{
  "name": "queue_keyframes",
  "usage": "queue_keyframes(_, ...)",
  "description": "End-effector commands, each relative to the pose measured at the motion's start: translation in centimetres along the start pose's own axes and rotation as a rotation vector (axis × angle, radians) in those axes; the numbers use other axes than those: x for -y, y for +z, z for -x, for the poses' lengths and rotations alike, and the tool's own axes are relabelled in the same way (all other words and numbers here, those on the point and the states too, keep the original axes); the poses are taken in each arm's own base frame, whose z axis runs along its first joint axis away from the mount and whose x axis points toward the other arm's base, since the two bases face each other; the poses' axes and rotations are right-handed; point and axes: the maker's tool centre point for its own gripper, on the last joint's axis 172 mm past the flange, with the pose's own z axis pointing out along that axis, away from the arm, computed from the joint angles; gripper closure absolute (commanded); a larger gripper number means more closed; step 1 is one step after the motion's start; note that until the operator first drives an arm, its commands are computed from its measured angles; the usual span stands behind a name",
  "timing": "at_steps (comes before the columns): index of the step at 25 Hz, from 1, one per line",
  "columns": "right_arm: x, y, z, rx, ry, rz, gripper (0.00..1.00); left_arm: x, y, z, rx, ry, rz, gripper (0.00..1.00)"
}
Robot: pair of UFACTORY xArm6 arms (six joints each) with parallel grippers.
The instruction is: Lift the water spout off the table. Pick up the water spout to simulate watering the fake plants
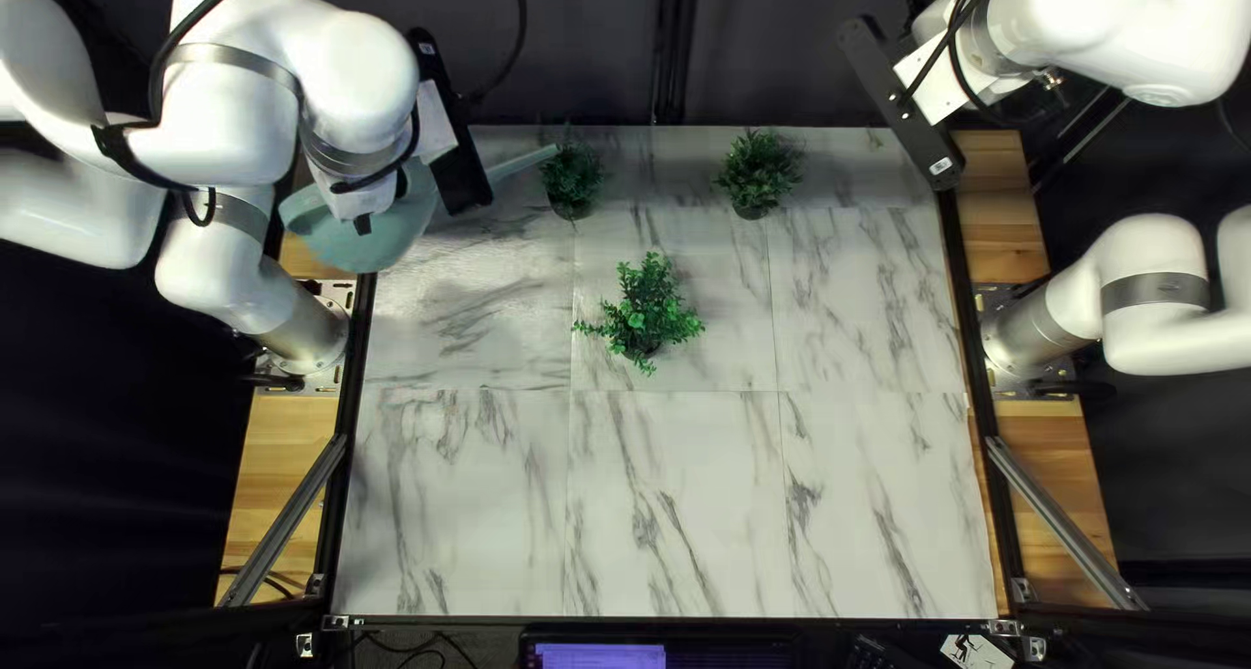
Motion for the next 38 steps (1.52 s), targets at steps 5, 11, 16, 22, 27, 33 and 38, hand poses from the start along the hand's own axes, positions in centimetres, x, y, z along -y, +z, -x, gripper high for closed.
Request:
queue_keyframes(5,0.0,0.0,0.0,0.000,0.000,0.000,0.00,-0.1,0.6,0.3,0.024,-0.014,-0.011,1.00)
queue_keyframes(11,0.0,0.0,0.0,0.000,0.000,0.000,0.00,-0.1,0.3,0.3,0.037,-0.020,-0.017,1.00)
queue_keyframes(16,0.0,0.0,0.0,0.000,0.000,0.000,0.00,-0.2,0.0,0.0,0.047,-0.015,-0.020,1.00)
queue_keyframes(22,0.0,0.0,0.0,0.000,0.000,0.000,0.00,-0.1,-0.3,-0.1,0.057,-0.014,-0.025,1.00)
queue_keyframes(27,0.0,0.0,0.0,0.000,0.000,0.000,0.00,0.0,-0.5,-0.1,0.064,-0.017,-0.030,1.00)
queue_keyframes(33,0.0,0.0,0.0,0.000,0.000,0.000,0.00,0.0,-0.6,0.0,0.070,-0.018,-0.033,1.00)
queue_keyframes(38,0.0,0.0,0.0,0.000,0.000,0.000,0.00,0.1,-0.9,0.1,0.068,-0.017,-0.033,1.00)
